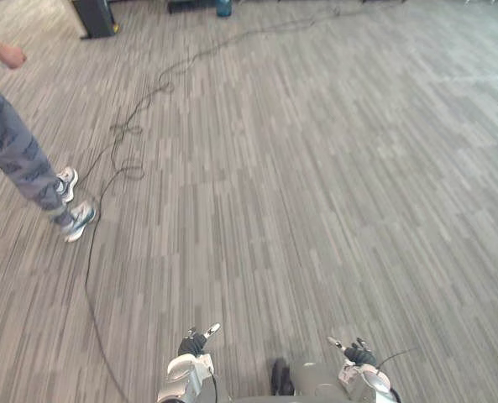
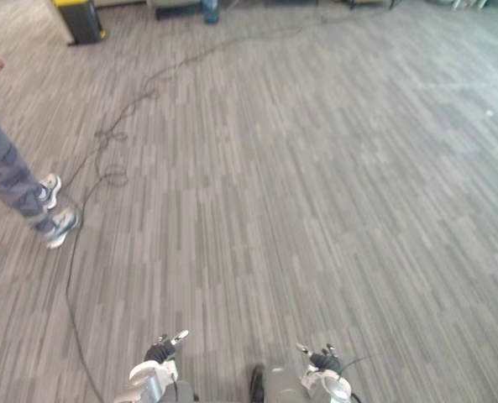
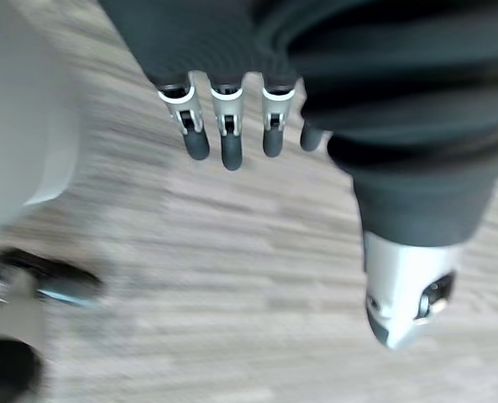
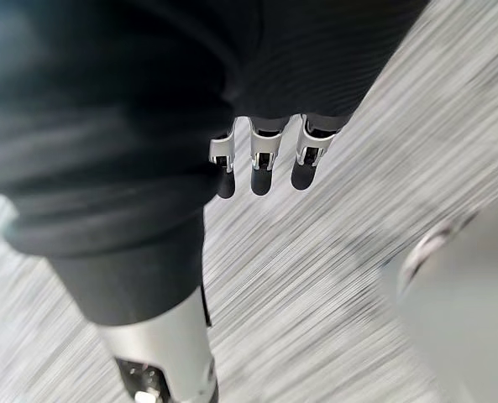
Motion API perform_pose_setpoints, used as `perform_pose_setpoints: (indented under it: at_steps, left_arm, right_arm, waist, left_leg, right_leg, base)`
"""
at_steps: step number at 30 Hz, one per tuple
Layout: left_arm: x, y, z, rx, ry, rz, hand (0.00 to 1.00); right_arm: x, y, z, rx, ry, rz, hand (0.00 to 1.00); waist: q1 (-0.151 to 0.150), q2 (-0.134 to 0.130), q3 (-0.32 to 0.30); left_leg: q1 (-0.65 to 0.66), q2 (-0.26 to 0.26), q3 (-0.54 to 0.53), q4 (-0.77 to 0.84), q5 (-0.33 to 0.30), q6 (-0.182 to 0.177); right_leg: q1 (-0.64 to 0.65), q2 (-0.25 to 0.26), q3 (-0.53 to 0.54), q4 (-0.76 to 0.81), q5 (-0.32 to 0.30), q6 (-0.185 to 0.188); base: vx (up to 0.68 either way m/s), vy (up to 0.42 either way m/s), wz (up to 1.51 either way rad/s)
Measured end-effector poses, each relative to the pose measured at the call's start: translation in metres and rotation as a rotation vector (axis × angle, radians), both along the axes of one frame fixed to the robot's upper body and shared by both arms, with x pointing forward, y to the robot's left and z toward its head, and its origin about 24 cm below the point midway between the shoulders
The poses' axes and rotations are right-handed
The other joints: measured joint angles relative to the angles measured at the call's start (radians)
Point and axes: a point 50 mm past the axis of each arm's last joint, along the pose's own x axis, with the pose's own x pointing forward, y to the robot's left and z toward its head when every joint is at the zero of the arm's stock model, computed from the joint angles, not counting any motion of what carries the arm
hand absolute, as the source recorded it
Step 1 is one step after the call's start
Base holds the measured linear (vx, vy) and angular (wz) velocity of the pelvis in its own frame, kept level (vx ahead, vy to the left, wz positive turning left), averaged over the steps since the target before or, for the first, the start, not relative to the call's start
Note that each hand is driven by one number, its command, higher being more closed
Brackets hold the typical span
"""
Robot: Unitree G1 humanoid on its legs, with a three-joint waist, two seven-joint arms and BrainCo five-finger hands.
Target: Pick up cushions and gather them together orderly.
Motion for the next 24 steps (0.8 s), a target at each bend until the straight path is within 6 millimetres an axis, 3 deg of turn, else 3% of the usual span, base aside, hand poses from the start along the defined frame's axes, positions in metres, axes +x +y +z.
perform_pose_setpoints:
  at_steps: [1, 2, 3, 4, 5, 6, 7, 8, 9, 10, 11, 12, 13, 14, 15, 16, 18, 19, 21, 22, 23, 24]
  left_arm:
    - [0.001, 0.0, 0.001, 0.0, -0.007, 0.003, 0.0]
    - [0.003, 0.001, 0.004, 0.004, -0.032, 0.009, 0.0]
    - [0.003, 0.001, 0.004, 0.004, -0.035, 0.01, 0.0]
    - [0.004, 0.001, 0.004, 0.006, -0.04, 0.012, 0.0]
    - [0.003, 0.003, 0.005, 0.011, -0.046, 0.016, 0.0]
    - [0.003, 0.003, 0.005, 0.013, -0.05, 0.018, 0.0]
    - [0.002, 0.004, 0.005, 0.015, -0.051, 0.022, 0.0]
    - [0.001, 0.011, 0.005, 0.033, -0.044, 0.021, 0.0]
    - [0.0, 0.012, 0.005, 0.036, -0.042, 0.02, 0.0]
    - [0.0, 0.015, 0.006, 0.046, -0.043, 0.018, 0.0]
    - [0.001, 0.016, 0.006, 0.05, -0.043, 0.016, 0.0]
    - [0.0, 0.019, 0.006, 0.062, -0.038, 0.011, 0.0]
    - [-0.003, 0.021, 0.004, 0.072, -0.025, 0.005, 0.0]
    - [-0.005, 0.021, 0.002, 0.072, -0.012, 0.002, 0.0]
    - [-0.005, 0.015, -0.002, 0.065, 0.026, -0.035, 0.0]
    - [-0.001, 0.005, -0.003, 0.05, 0.026, -0.064, 0.0]
    - [0.0, -0.002, -0.005, 0.03, 0.043, -0.079, 0.0]
    - [-0.001, -0.006, -0.006, 0.018, 0.052, -0.082, 0.0]
    - [0.0, -0.01, -0.006, 0.006, 0.054, -0.086, 0.0]
    - [0.003, -0.013, -0.005, -0.003, 0.047, -0.087, 0.0]
    - [0.003, -0.014, -0.005, -0.004, 0.047, -0.087, 0.0]
    - [0.0, -0.016, -0.007, -0.019, 0.059, -0.071, 0.0]
  right_arm:
    - [0.0, 0.002, 0.0, 0.003, 0.0, 0.004, 0.0]
    - [0.004, 0.006, 0.001, 0.013, -0.007, 0.013, 0.0]
    - [0.003, 0.007, 0.0, 0.016, -0.005, 0.012, 0.0]
    - [0.0, 0.007, -0.001, 0.02, 0.004, -0.002, 0.0]
    - [-0.004, 0.008, -0.002, 0.021, 0.013, -0.01, 0.0]
    - [-0.004, 0.009, -0.002, 0.022, 0.016, -0.009, 0.0]
    - [-0.009, 0.011, -0.004, 0.027, 0.032, -0.007, 0.0]
    - [-0.014, 0.014, -0.007, 0.034, 0.056, 0.012, 0.0]
    - [-0.015, 0.013, -0.008, 0.035, 0.061, 0.01, 0.0]
    - [-0.019, 0.014, -0.009, 0.037, 0.07, 0.008, 0.0]
    - [-0.02, 0.015, -0.009, 0.041, 0.072, 0.01, 0.0]
    - [-0.018, 0.016, -0.009, 0.045, 0.062, 0.024, 0.0]
    - [-0.018, 0.012, -0.007, 0.028, 0.045, 0.035, 0.0]
    - [-0.017, 0.012, -0.006, 0.024, 0.036, 0.042, 0.0]
    - [-0.016, 0.014, -0.005, 0.024, 0.033, 0.052, 0.0]
    - [-0.016, 0.012, -0.005, 0.021, 0.028, 0.046, 0.0]
    - [-0.012, 0.007, -0.001, 0.013, -0.001, 0.022, 0.0]
    - [-0.011, 0.003, -0.001, 0.007, -0.007, -0.003, 0.0]
    - [-0.016, -0.003, -0.002, 0.004, 0.008, -0.04, 0.0]
    - [-0.024, -0.005, -0.005, 0.011, 0.033, -0.07, 0.0]
    - [-0.024, -0.007, -0.005, 0.006, 0.033, -0.081, 0.0]
    - [-0.025, -0.011, -0.005, -0.003, 0.035, -0.081, 0.0]
  waist:
    - [0.005, 0.0, 0.0]
    - [0.015, 0.002, -0.001]
    - [0.016, 0.002, 0.0]
    - [0.027, -0.001, -0.002]
    - [0.041, -0.013, -0.015]
    - [0.045, -0.016, -0.019]
    - [0.052, -0.033, -0.047]
    - [0.048, -0.074, -0.074]
    - [0.046, -0.083, -0.078]
    - [0.043, -0.098, -0.084]
    - [0.043, -0.102, -0.083]
    - [0.051, -0.085, -0.067]
    - [0.051, -0.069, -0.074]
    - [0.044, -0.068, -0.075]
    - [0.026, -0.09, -0.075]
    - [0.027, -0.083, -0.074]
    - [0.022, -0.075, -0.069]
    - [-0.001, -0.071, -0.067]
    - [-0.025, -0.063, -0.061]
    - [-0.031, -0.054, -0.056]
    - [-0.03, -0.057, -0.053]
    - [-0.033, -0.04, -0.052]
  left_leg:
    - [-0.021, 0.003, 0.018, -0.034, -0.012, 0.007]
    - [-0.083, -0.016, 0.039, -0.24, -0.037, 0.021]
    - [-0.093, -0.027, 0.035, -0.297, -0.036, 0.02]
    - [-0.097, -0.065, 0.012, -0.493, -0.022, 0.012]
    - [-0.11, -0.106, -0.055, -0.675, 0.022, -0.012]
    - [-0.121, -0.112, -0.075, -0.687, 0.059, -0.022]
    - [-0.126, -0.149, -0.105, -0.675, 0.154, -0.027]
    - [-0.128, -0.171, -0.067, -0.625, 0.113, 0.029]
    - [-0.127, -0.17, -0.051, -0.593, 0.089, 0.044]
    - [-0.118, -0.165, -0.039, -0.518, 0.046, 0.067]
    - [-0.117, -0.161, -0.038, -0.481, 0.04, 0.077]
    - [-0.117, -0.126, -0.01, -0.361, 0.018, 0.065]
    - [0.039, -0.123, -0.004, -0.538, -0.042, 0.054]
    - [0.083, -0.127, 0.005, -0.581, -0.067, 0.041]
    - [0.177, -0.158, 0.057, -0.657, -0.082, 0.046]
    - [0.248, -0.159, 0.101, -0.714, -0.114, 0.05]
    - [0.333, -0.158, 0.142, -0.765, -0.153, 0.035]
    - [0.39, -0.159, 0.167, -0.807, -0.151, 0.025]
    - [0.457, -0.166, 0.169, -0.866, -0.152, 0.026]
    - [0.51, -0.176, 0.16, -0.907, -0.152, 0.026]
    - [0.552, -0.195, 0.133, -0.922, -0.152, 0.026]
    - [0.587, -0.184, 0.112, -0.912, -0.149, 0.024]
  right_leg:
    - [0.017, -0.001, 0.01, -0.013, 0.0, 0.001]
    - [0.094, -0.014, 0.05, -0.065, -0.016, 0.027]
    - [0.115, -0.02, 0.058, -0.074, -0.02, 0.033]
    - [0.156, -0.041, 0.087, -0.099, -0.035, 0.048]
    - [0.193, -0.071, 0.132, -0.12, -0.076, 0.072]
    - [0.199, -0.078, 0.146, -0.121, -0.087, 0.077]
    - [0.207, -0.107, 0.199, -0.121, -0.103, 0.081]
    - [0.178, -0.153, 0.254, -0.067, -0.083, 0.1]
    - [0.171, -0.164, 0.273, -0.045, -0.066, 0.115]
    - [0.167, -0.176, 0.31, -0.002, -0.006, 0.127]
    - [0.166, -0.175, 0.319, 0.021, 0.024, 0.126]
    - [0.122, -0.148, 0.331, 0.177, 0.121, 0.138]
    - [-0.025, -0.137, 0.311, 0.495, 0.168, 0.198]
    - [-0.056, -0.144, 0.293, 0.563, 0.133, 0.199]
    - [-0.168, -0.164, 0.224, 0.679, 0.042, 0.188]
    - [-0.263, -0.149, 0.145, 0.688, -0.008, 0.16]
    - [-0.374, -0.108, 0.04, 0.635, -0.046, 0.131]
    - [-0.41, -0.078, -0.034, 0.521, -0.046, 0.123]
    - [-0.436, -0.061, -0.107, 0.385, -0.023, 0.096]
    - [-0.472, -0.055, -0.151, 0.295, 0.028, 0.076]
    - [-0.496, -0.056, -0.185, 0.217, 0.142, 0.028]
    - [-0.477, -0.052, -0.193, 0.254, 0.141, -0.071]
  base:
    - [0.61, 0.057, -0.8]
    - [0.53, 0.084, -0.58]
    - [0.71, 0.148, -0.77]
    - [0.62, 0.207, -0.83]
    - [0.62, 0.25, -0.9]
    - [0.62, 0.332, -1.06]
    - [0.8, 0.427, -0.91]
    - [0.83, 0.436, -0.85]
    - [0.84, 0.425, -0.59]
    - [0.43, 0.224, -0.38]
    - [0.53, 0.262, -0.77]
    - [0.5, 0.279, -1.43]
    - [0.61, 0.32, -1.48]
    - [0.56, 0.261, -1.26]
    - [0.49, 0.17, -0.92]
    - [0.47, 0.174, -1.02]
    - [0.45, 0.171, -0.91]
    - [0.48, 0.142, -0.44]
    - [0.5, 0.106, 0.15]
    - [0.77, 0.088, 0.38]
    - [0.93, 0.038, 0.33]
    - [0.69, -0.029, 0.13]
